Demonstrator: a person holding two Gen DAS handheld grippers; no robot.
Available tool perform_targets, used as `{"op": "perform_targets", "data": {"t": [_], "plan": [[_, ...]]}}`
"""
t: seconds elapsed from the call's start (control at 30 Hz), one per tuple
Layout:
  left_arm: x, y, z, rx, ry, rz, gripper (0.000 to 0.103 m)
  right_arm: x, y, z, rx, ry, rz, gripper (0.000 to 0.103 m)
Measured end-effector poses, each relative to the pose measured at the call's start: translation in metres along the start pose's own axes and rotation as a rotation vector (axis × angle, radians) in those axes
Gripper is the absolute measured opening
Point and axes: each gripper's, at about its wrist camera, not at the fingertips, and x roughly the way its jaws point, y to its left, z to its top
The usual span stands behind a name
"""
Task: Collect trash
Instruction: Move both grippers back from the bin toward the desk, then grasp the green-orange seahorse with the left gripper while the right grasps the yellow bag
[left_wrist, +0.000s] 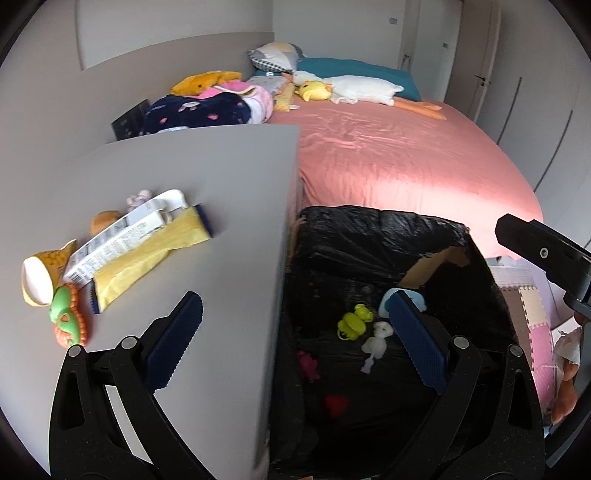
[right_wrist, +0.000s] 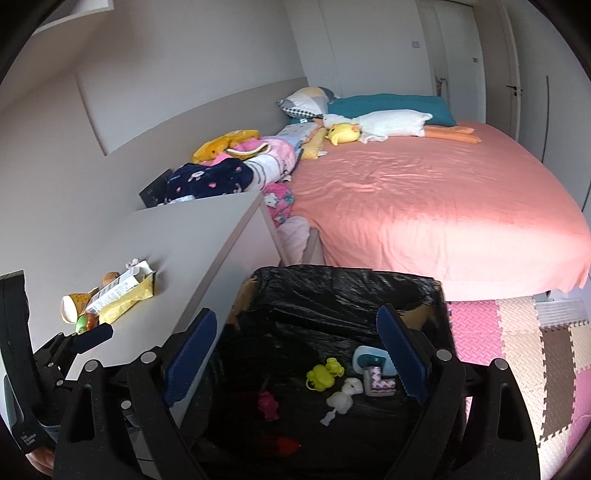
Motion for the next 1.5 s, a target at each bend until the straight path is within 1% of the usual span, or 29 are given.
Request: {"op": "perform_targets", "data": {"t": [0.2, 0.37, 0.53, 0.9, 1.07, 1.23, 1.37, 1.5], "plan": [[-0.002, 0.025, -0.005, -0.038, 0.000, 0.035, 0.097, 0.012, 0.023, -0.001, -0.043, 0.018, 0.038, 0.088], [-0.006, 0.047, -0.011, -0.076, 0.002, 0.068, 0.097, 0.022, 0.052, -0.003, -0.124, 0.029, 0.083, 0.088], [-0.010, 0.071, -0.017, -0.129, 0.003, 0.105, 0.097, 0.033, 0.075, -0.005, -0.174, 0.048, 0.112, 0.088], [-0.017, 0.135, -0.037, -0.284, -0.002, 0.186, 0.097, 0.065, 0.127, -0.011, -0.323, 0.082, 0.191, 0.088], [-0.018, 0.165, -0.042, -0.345, -0.001, 0.222, 0.097, 0.086, 0.157, -0.015, -0.427, 0.113, 0.218, 0.088], [-0.015, 0.190, -0.045, -0.392, 0.003, 0.238, 0.088, 0.101, 0.184, -0.018, -0.515, 0.134, 0.227, 0.088], [-0.005, 0.206, -0.048, -0.438, 0.033, 0.244, 0.082, 0.111, 0.207, -0.024, -0.597, 0.141, 0.232, 0.088], [0.004, 0.216, -0.049, -0.464, 0.052, 0.238, 0.078, 0.118, 0.223, -0.027, -0.652, 0.143, 0.230, 0.088]]}}
